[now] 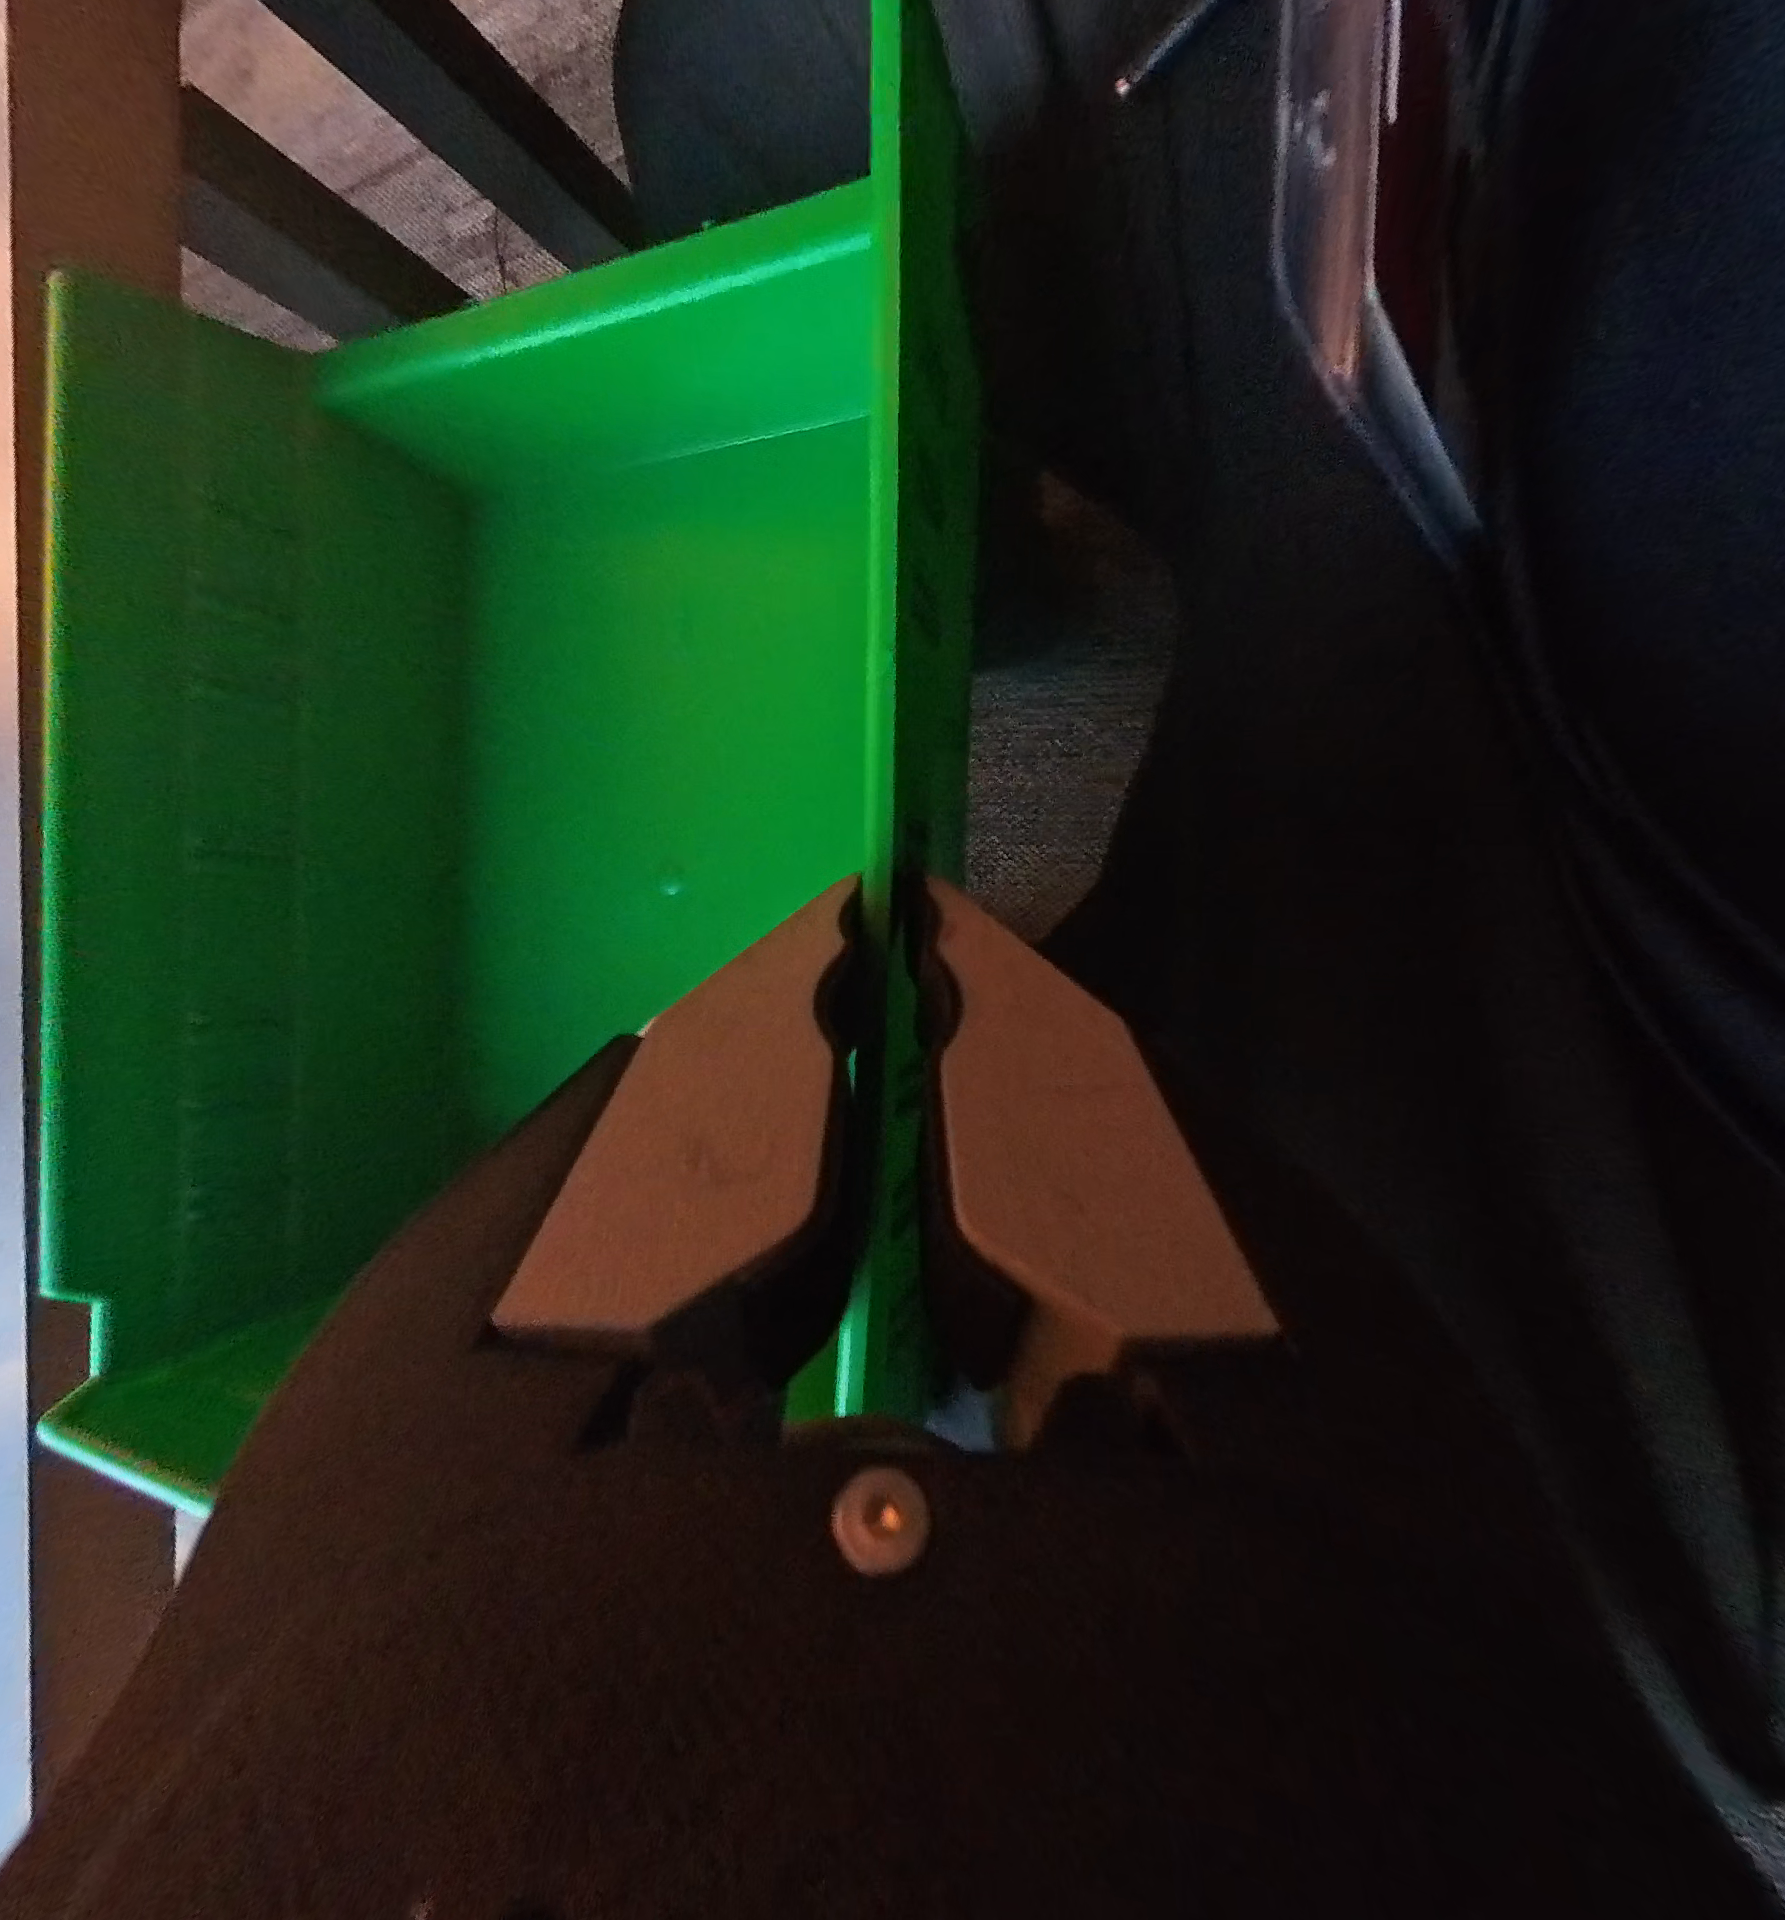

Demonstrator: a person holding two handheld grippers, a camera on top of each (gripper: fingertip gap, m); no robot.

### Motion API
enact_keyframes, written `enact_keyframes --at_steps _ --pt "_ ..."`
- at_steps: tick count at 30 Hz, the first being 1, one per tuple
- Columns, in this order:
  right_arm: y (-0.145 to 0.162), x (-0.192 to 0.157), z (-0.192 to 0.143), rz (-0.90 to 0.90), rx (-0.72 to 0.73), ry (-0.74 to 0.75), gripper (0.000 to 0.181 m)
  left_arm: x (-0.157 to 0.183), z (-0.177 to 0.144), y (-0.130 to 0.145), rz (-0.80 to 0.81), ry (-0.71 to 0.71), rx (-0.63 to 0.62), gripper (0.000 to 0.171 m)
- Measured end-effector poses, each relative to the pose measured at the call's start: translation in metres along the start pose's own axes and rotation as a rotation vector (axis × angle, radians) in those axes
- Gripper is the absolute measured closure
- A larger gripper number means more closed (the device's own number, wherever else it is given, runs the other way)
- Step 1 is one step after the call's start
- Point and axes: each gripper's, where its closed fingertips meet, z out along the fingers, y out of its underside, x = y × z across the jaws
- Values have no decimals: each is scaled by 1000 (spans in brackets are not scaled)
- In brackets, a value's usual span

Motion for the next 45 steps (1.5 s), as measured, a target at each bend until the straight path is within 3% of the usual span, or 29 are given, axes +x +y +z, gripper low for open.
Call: enact_keyframes --at_steps 3,7,9,11,12,14,17,19,24,28,30,31,33,34,37,39,42,45 --pt "-3 9 -10 -16 35 123 92 2 0 0 9 10 -3 168" --pt "23 39 0 -220 -143 375 81 2 3 0 35 26 -17 167" --pt "35 39 12 -335 -225 424 104 2 4 -1 36 28 -14 167" --pt "39 43 13 -420 -263 532 108 1 4 -2 29 26 -5 167" --pt "38 45 8 -438 -270 591 129 1 3 -2 24 24 -2 167" --pt "35 37 2 -430 -256 606 140 1 3 -3 18 21 2 167" --pt "24 25 -10 -446 -179 612 174 2 4 -2 21 25 4 168" --pt "19 23 -20 -404 -136 588 181 3 4 -2 28 29 4 168" --pt "9 25 -34 -296 -84 488 180 4 4 -4 36 30 11 168" --pt "14 -6 -21 -328 -41 332 180 5 3 -4 26 22 21 168" --pt "13 -1 -22 -273 18 377 173 6 3 -4 21 19 24 168" --pt "17 4 -21 -245 16 407 159 6 3 -3 21 18 23 168" --pt "29 10 -12 -212 -49 463 105 6 3 -4 27 19 22 168" --pt "32 13 -9 -225 -79 508 94 5 3 -4 30 21 22 168" --pt "18 10 -11 -361 -75 660 98 7 2 -5 33 28 25 168" --pt "2 7 -10 -441 -72 727 112 7 3 -5 34 28 25 168" --pt "-9 10 4 -488 -131 744 124 7 4 -7 37 27 25 168" --pt "-2 18 16 -435 -221 691 140 8 3 -9 30 26 32 167"
